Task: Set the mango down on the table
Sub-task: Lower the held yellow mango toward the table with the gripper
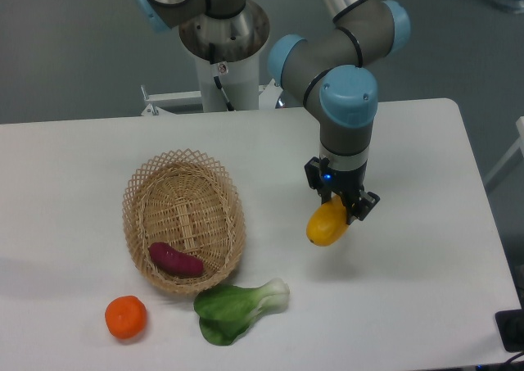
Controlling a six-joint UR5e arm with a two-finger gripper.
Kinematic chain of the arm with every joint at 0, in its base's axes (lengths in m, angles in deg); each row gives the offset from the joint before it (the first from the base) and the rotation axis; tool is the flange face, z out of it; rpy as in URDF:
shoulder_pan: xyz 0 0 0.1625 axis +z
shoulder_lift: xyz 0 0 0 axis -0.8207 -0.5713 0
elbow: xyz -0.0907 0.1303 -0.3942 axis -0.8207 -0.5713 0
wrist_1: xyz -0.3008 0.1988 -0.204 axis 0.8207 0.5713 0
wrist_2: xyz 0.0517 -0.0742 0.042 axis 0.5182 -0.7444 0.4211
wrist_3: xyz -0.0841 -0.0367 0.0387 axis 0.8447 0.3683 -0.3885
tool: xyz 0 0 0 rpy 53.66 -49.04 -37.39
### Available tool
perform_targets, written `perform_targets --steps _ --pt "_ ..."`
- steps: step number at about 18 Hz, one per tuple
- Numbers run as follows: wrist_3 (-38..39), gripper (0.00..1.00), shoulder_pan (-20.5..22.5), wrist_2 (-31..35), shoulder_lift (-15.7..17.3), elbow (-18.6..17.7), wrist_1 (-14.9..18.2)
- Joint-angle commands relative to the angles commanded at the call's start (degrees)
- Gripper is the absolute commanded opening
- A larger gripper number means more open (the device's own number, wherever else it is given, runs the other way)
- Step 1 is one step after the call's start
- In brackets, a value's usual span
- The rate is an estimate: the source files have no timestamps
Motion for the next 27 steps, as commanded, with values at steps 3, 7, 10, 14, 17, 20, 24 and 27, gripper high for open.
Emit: perform_targets --steps 3,7,10,14,17,20,24,27 --pt "0.1 0.32 0.0 0.0 0.0 -0.2 -0.2" --pt "0.0 0.32 0.0 0.0 0.0 0.0 0.0" --pt "0.0 0.33 0.0 0.0 0.0 0.3 0.1" --pt "-0.4 0.32 1.9 -1.2 0.4 -2.8 -0.3" --pt "-6.3 0.33 2.5 -1.4 0.7 -5.3 -0.4" --pt "-9.8 0.33 2.9 -1.2 2.2 -9.0 -1.0" --pt "-11.6 0.34 3.2 -1.0 2.6 -12.3 -7.5" --pt "-7.6 0.34 2.8 -0.8 1.0 -10.1 -8.5"
